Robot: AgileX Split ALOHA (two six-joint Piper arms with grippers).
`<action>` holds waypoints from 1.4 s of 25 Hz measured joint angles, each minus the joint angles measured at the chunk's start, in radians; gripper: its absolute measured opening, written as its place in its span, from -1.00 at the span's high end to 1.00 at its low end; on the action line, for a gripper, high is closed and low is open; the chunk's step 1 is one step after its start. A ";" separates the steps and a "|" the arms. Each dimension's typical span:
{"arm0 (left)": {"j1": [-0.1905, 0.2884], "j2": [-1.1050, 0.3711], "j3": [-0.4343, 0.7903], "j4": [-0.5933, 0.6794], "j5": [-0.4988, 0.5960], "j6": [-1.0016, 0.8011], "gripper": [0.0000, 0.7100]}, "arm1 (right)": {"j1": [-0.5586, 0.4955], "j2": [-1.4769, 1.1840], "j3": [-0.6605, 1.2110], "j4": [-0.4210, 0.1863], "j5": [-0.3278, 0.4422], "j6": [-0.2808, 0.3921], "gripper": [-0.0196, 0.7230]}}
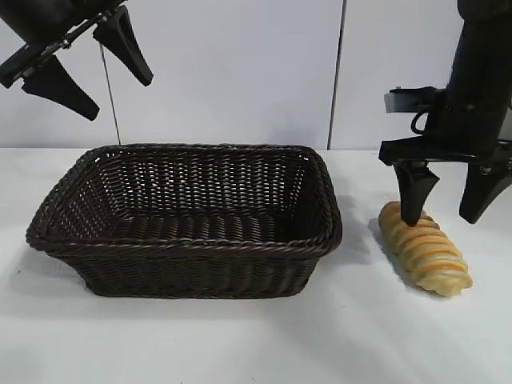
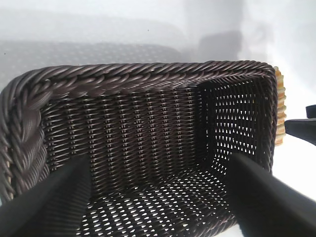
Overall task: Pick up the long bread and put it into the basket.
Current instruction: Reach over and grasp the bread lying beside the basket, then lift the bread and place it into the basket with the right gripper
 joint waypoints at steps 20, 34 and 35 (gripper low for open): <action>0.000 0.000 0.000 0.000 0.000 0.004 -0.56 | 0.000 0.063 0.000 0.014 -0.040 0.000 0.42; 0.000 0.000 0.000 0.000 0.000 0.004 -0.56 | 0.000 -0.159 -0.003 0.015 0.034 0.000 0.52; 0.000 0.000 0.000 0.000 0.000 0.004 -0.56 | 0.000 -0.169 -0.011 0.015 0.051 0.000 0.52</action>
